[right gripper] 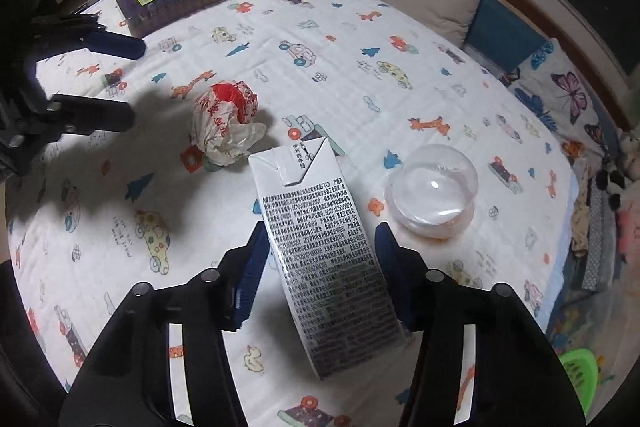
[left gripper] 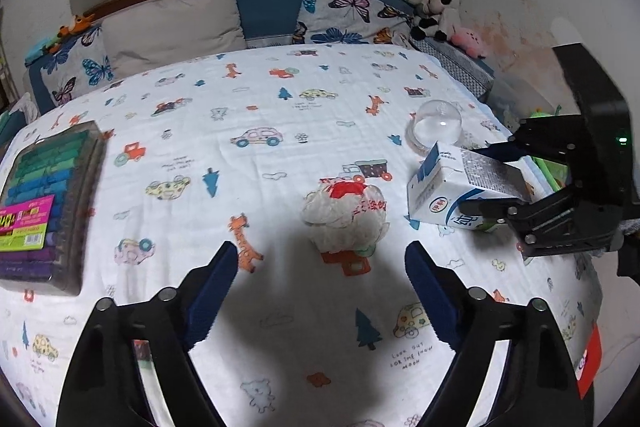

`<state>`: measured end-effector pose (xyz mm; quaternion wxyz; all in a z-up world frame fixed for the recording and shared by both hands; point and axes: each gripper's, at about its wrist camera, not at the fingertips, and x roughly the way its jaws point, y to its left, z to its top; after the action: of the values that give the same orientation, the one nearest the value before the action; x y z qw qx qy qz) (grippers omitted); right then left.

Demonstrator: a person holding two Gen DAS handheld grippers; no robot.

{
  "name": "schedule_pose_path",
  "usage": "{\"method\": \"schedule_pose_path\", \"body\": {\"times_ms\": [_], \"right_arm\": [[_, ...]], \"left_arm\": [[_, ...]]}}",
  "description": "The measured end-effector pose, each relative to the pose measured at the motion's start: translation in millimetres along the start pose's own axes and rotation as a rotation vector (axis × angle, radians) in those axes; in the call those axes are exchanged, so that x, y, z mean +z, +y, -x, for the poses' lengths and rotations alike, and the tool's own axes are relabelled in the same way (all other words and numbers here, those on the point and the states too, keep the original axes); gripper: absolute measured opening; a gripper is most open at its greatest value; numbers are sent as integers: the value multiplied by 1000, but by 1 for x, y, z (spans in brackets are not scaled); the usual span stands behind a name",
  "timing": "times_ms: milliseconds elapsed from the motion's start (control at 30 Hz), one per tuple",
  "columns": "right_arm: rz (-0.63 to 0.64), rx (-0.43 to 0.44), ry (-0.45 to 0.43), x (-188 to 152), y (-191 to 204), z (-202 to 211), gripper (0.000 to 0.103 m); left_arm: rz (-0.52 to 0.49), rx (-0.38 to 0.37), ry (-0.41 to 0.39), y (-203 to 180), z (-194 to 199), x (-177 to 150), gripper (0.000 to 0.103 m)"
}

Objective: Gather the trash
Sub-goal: 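Grasp the white milk carton with the right tool while the left tool grasps the crumpled plastic bag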

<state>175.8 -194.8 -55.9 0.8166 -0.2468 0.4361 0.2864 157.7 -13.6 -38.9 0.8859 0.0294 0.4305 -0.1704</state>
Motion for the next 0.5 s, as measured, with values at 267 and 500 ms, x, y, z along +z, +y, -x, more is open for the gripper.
{"method": "schedule_pose_path", "body": {"times_ms": [267,500], "right_arm": [[-147,-24,-24,-21,-14,28,48],[-281,-51,-68,-50,-28,60,48]], "left_arm": [[-16,-21,21,-12,-27,13,81],[-5,7,69,-12,-56,21,72]]}}
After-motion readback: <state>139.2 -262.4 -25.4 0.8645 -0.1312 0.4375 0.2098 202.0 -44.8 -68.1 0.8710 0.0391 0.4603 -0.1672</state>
